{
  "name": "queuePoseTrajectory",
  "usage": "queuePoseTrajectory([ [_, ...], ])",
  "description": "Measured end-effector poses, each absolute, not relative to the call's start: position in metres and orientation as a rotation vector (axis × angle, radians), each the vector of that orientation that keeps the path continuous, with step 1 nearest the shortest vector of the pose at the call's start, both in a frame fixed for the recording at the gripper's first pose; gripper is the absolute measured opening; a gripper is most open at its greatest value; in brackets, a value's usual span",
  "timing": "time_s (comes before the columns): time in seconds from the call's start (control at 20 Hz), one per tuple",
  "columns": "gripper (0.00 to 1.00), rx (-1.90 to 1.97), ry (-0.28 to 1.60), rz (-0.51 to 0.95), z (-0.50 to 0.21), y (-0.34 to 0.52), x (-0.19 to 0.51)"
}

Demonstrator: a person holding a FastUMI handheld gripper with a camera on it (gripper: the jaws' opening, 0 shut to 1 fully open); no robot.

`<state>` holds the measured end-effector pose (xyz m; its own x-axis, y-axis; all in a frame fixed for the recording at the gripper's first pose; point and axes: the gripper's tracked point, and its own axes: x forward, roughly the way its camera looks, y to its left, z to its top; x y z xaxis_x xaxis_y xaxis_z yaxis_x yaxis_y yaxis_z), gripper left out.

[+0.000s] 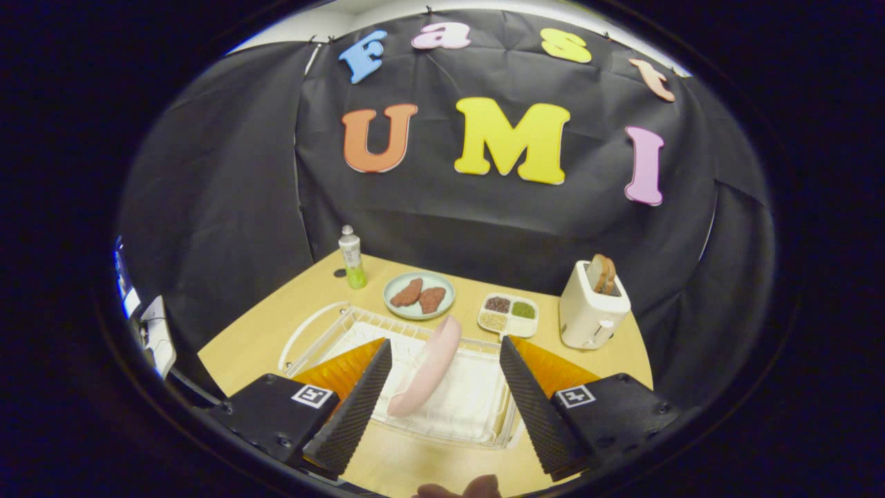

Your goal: Take the plate from the dish rack, then take the spoon from the basket and place it into the plate.

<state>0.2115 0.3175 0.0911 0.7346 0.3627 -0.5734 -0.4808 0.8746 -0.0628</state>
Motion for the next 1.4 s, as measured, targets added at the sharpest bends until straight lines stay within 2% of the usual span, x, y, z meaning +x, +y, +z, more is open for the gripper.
queuePoseTrajectory([
  [0.25, 1.0, -0.157, 0.808, 0.444, 0.036, 0.333, 0.24],
  [0.55, 0.99, -0.095, 0.968, 0.401, -0.003, 0.344, 0.259],
  [0.6, 0.92, -0.08, 0.994, 0.394, -0.01, 0.346, 0.26],
  [0.85, 0.71, -0.018, 1.096, 0.368, -0.032, 0.351, 0.258],
  [1.0, 0.49, -0.022, 1.122, 0.328, -0.036, 0.353, 0.255],
  [1.4, 0.4, -0.083, 1.135, 0.188, -0.036, 0.345, 0.255],
])
